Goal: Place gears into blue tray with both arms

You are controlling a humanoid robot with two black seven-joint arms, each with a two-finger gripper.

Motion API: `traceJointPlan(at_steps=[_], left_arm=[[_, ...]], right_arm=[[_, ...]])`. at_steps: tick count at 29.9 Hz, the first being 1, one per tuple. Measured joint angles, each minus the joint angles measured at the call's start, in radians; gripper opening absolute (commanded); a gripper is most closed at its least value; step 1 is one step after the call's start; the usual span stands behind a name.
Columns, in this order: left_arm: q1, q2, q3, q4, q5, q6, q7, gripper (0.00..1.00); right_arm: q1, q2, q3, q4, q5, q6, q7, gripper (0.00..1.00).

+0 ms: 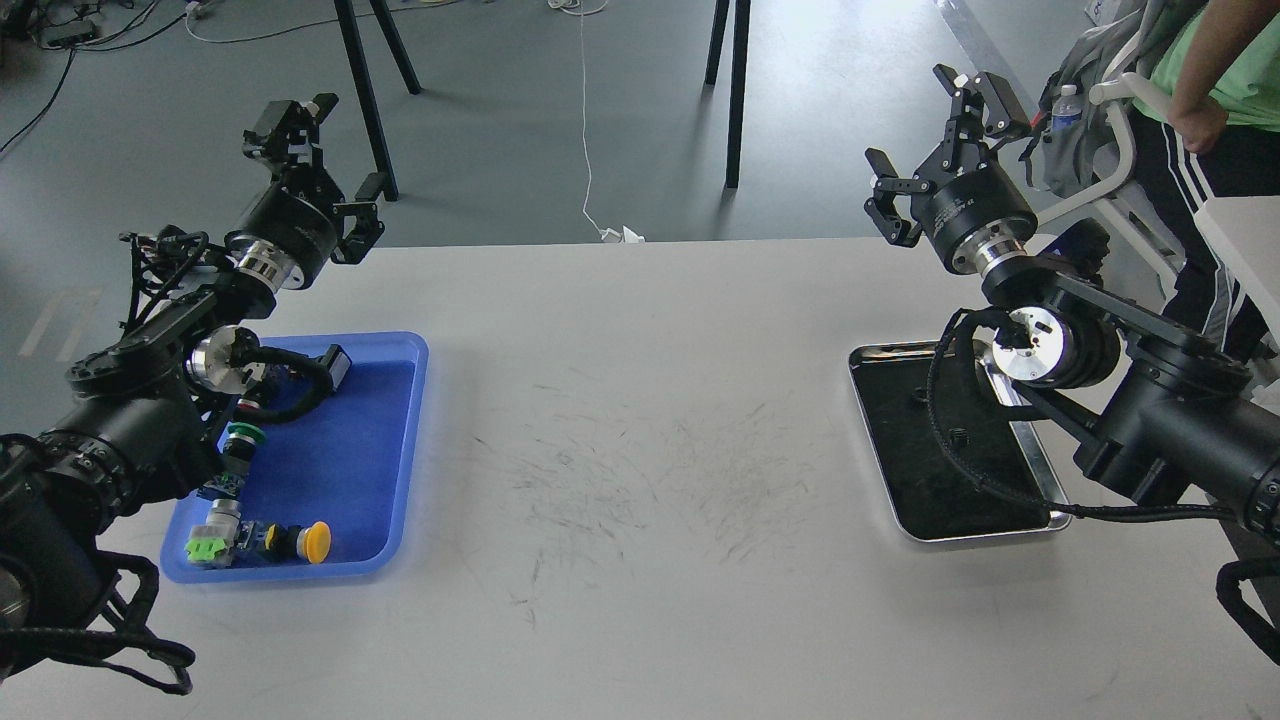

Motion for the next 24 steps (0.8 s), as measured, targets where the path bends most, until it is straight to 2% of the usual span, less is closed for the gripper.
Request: traceJointPlan(at_steps=[24], left_arm=[[-0.013,-0.008,0.010,0.001,0.009,0.000,0.000,0.99]], right_arm=[[0.001,-0.001,0.001,0.000,0.000,-0.001,0.000,0.99]])
